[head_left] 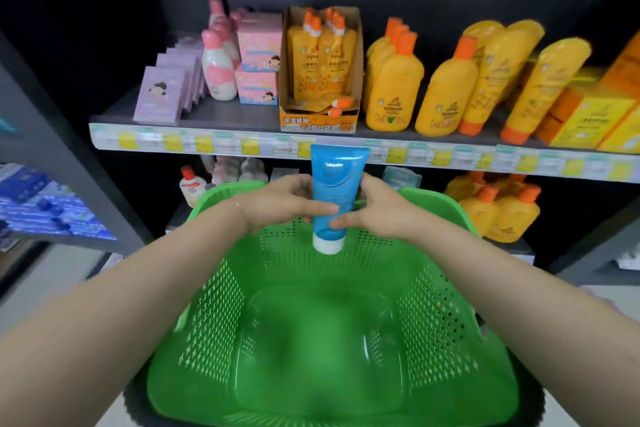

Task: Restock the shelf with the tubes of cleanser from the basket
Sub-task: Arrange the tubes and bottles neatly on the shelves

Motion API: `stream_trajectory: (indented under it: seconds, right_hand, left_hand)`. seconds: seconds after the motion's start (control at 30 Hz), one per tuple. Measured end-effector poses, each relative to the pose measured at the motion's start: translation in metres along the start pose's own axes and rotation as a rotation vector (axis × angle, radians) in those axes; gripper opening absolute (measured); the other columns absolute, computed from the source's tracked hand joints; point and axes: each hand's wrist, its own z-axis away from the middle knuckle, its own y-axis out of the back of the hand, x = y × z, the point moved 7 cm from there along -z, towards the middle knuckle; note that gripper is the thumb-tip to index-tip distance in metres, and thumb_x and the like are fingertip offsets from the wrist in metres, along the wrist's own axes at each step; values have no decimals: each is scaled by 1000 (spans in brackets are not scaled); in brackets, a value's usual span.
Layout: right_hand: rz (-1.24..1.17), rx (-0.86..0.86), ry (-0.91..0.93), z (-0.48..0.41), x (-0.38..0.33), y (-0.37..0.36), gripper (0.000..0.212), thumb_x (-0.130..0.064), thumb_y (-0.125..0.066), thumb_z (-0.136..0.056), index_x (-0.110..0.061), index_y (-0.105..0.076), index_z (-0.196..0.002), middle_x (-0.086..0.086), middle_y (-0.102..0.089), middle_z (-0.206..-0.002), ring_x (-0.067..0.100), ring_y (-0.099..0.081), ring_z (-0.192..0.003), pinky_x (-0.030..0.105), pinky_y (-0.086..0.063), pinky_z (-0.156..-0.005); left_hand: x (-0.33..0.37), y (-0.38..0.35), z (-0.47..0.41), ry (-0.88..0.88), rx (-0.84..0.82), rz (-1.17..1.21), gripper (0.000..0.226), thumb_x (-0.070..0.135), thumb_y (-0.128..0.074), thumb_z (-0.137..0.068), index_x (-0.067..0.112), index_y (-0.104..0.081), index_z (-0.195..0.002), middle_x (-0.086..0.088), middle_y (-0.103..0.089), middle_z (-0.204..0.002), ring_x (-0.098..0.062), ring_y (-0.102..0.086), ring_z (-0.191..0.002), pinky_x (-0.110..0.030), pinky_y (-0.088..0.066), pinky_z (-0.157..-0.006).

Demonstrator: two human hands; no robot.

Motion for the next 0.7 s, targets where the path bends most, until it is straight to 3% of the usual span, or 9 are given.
stream_trajectory:
  seconds: [0.07, 0.13, 0.2, 0.3, 0.37, 0.43, 0.5, 0.6, 0.7]
  right_hand:
    - [-12, 12, 19, 0, -10, 10, 60, -13, -85, -72, -20, -55, -123, -9, -66, -115, 5, -64, -104, 24, -52, -90]
    - [-23, 19, 35, -1, -19, 20, 56, -11, -84, -72, -22, -55, -118, -9, -68, -112, 8, -65, -103, 33, -54, -93]
    - [-30, 36, 68, -1, -31, 32, 59, -7, -84, -72, -23, -52, -119, -6, -67, -114, 11, -65, -105, 36, -53, -94]
    - [-32, 90, 122, -1, -49, 49, 64, -2, -82, -72, -20, -47, -124, -6, -64, -116, 10, -62, -105, 28, -52, -90]
    - [-30, 106, 159, -1, -62, 60, 64, 1, -81, -73, -20, -45, -123, -9, -62, -112, 5, -62, -100, 19, -53, -85]
    - [-48, 107, 184, -1, -74, 69, 65, 4, -78, -75, -23, -41, -122, -12, -61, -110, -1, -61, -98, 20, -53, -86]
    - [-58, 118, 209, 0, -85, 80, 67, 5, -78, -75, -20, -40, -125, -9, -62, -113, 1, -63, -102, 25, -54, -88]
    - [-13, 160, 252, 0, -103, 98, 76, -3, -82, -73, -14, -40, -135, 3, -62, -123, 20, -63, -110, 44, -54, -92]
    - [2, 192, 284, 1, -120, 115, 72, -8, -83, -74, -16, -41, -131, 4, -63, -122, 20, -65, -108, 46, -56, -89]
  left_hand:
    - [6, 6, 1, -37, 29, 17, 60, 26, -81, -76, 18, -53, -128, 3, -66, -115, -2, -65, -95, -22, -52, -87]
    - [16, 13, 0, -96, 93, 34, 65, 20, -84, -71, 19, -51, -127, -2, -64, -120, -16, -64, -108, -40, -50, -98]
    - [28, 16, 0, -169, 123, 54, 66, 7, -81, -73, 19, -46, -127, -6, -61, -123, -24, -63, -111, -45, -51, -96]
    - [50, 17, 1, -251, 115, 31, 79, 10, -85, -66, 27, -37, -126, -5, -54, -126, -32, -67, -101, -52, -55, -86]
    - [67, 20, 3, -312, 157, -43, 82, 14, -87, -65, 27, -33, -125, 0, -52, -127, -26, -68, -97, -51, -56, -83]
    - [86, 23, 5, -373, 227, -99, 77, 13, -85, -69, 23, -32, -123, 6, -52, -124, -18, -64, -101, -45, -55, -83]
    - [104, 29, 8, -433, 298, -118, 70, 12, -83, -72, 23, -33, -119, 9, -53, -122, -8, -59, -106, -38, -54, -84]
    - [125, 37, 10, -481, 340, -108, 69, 10, -81, -74, 22, -33, -122, 1, -55, -123, 0, -58, -103, -24, -52, -79]
    - [144, 43, 12, -492, 349, -90, 67, 8, -78, -77, 22, -33, -126, -4, -55, -122, -9, -61, -99, -29, -54, -81]
